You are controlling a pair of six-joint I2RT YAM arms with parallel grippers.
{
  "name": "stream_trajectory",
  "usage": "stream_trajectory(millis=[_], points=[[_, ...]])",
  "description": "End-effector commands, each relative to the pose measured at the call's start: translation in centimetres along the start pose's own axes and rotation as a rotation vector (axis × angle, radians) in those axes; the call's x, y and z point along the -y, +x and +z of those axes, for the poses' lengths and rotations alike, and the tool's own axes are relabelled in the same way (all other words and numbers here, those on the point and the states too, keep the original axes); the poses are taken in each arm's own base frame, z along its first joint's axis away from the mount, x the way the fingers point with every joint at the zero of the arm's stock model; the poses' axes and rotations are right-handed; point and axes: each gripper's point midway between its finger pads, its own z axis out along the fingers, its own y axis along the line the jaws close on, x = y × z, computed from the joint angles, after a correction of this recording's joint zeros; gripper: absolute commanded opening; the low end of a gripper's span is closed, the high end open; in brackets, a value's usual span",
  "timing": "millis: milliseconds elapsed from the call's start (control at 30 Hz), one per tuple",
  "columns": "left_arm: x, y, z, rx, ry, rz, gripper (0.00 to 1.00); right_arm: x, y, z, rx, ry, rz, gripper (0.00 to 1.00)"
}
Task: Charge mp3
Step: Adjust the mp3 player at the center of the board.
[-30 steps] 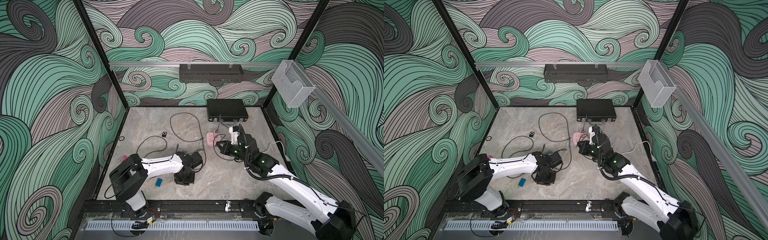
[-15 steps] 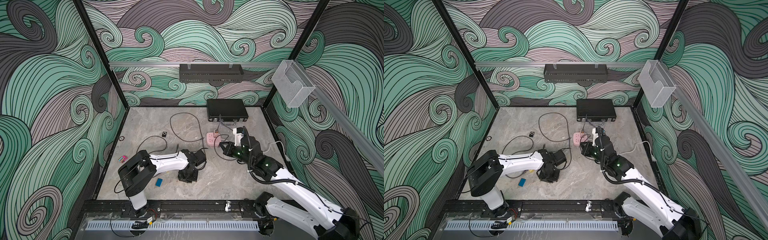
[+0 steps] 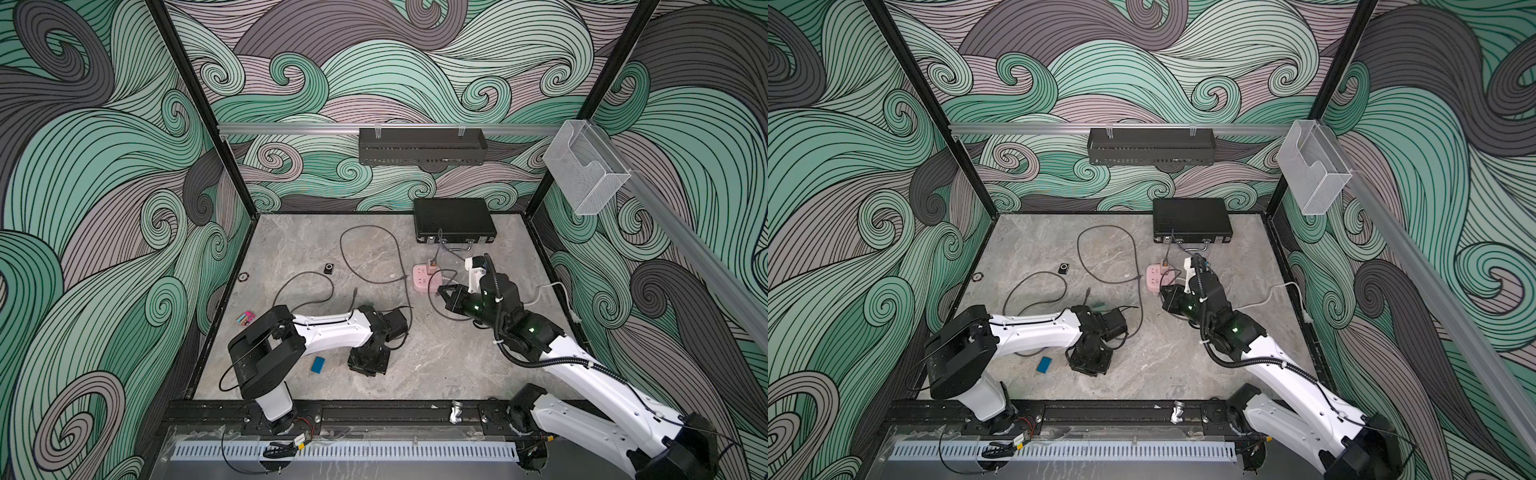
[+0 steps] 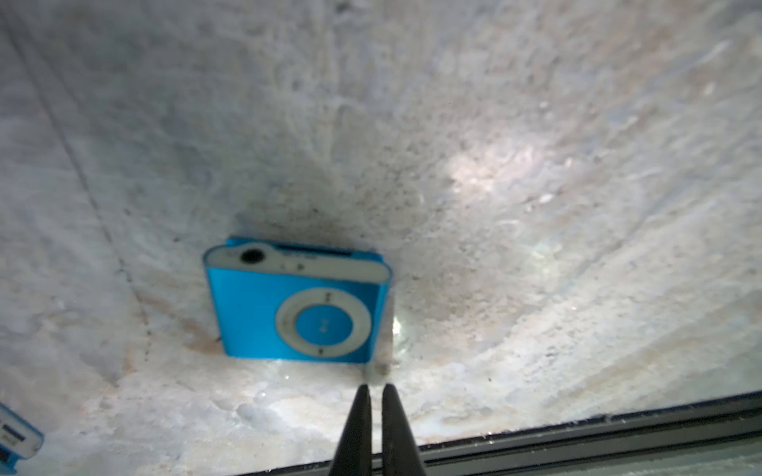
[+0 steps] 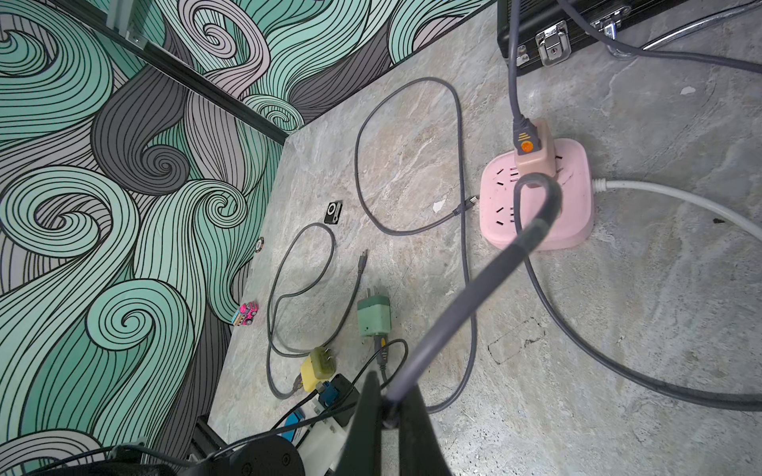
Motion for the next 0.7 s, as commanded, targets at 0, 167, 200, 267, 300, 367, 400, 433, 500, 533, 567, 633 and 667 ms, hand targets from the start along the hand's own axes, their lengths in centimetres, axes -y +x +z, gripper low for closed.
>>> stream_trajectory(millis=[0, 167, 200, 267, 300, 367, 400, 433, 500, 533, 567, 633, 667], points=[[-1.0, -1.1, -0.4, 0.04, -0.06, -0.023, 0.09, -0.1, -0.3, 0.1, 0.013, -0.007, 0.018, 0.0], [-1.3, -3.3, -0.7, 0.085, -0.07, -0.061, 0.09, 0.1, -0.4, -0.2, 0.02, 0.002, 0.014, 0.0], [-1.0, -3.9, -0.9, 0.098, -0.054, -0.062, 0.09, 0.2, -0.4, -0.2, 0.023, 0.006, 0.015, 0.0], [-0.3, -4.7, -1.2, 0.112, -0.026, -0.061, 0.09, 0.3, -0.5, -0.3, 0.025, 0.01, 0.011, 0.0], [0.1, -5.1, -1.3, 0.117, -0.016, -0.06, 0.1, 0.2, -0.5, -0.3, 0.026, 0.009, 0.01, 0.0], [0.6, -5.9, -1.4, 0.12, -0.001, -0.062, 0.11, 0.3, -0.4, -0.2, 0.023, 0.011, 0.009, 0.0], [0.8, -6.2, -1.3, 0.119, 0.009, -0.067, 0.11, 0.3, -0.4, -0.2, 0.023, 0.012, 0.006, 0.0], [1.0, -6.5, -1.1, 0.116, 0.018, -0.076, 0.11, 0.3, -0.5, -0.2, 0.024, 0.012, 0.005, 0.0], [1.0, -7.0, -0.9, 0.108, 0.034, -0.11, 0.12, 0.3, -0.5, -0.3, 0.025, 0.015, 0.003, 0.0], [1.0, -7.2, -0.8, 0.103, 0.047, -0.13, 0.12, 0.4, -0.5, -0.4, 0.024, 0.015, 0.0, 0.0], [1.1, -7.5, -0.8, 0.104, 0.067, -0.142, 0.12, 0.4, -0.5, -0.5, 0.026, 0.017, -0.001, 0.0], [1.6, -8.0, -1.5, 0.121, 0.123, -0.15, 0.14, 0.5, -0.6, -0.8, 0.033, 0.021, -0.007, 0.0], [1.8, -8.1, -2.0, 0.133, 0.145, -0.147, 0.15, 0.5, -0.6, -0.9, 0.036, 0.021, -0.012, 0.0]])
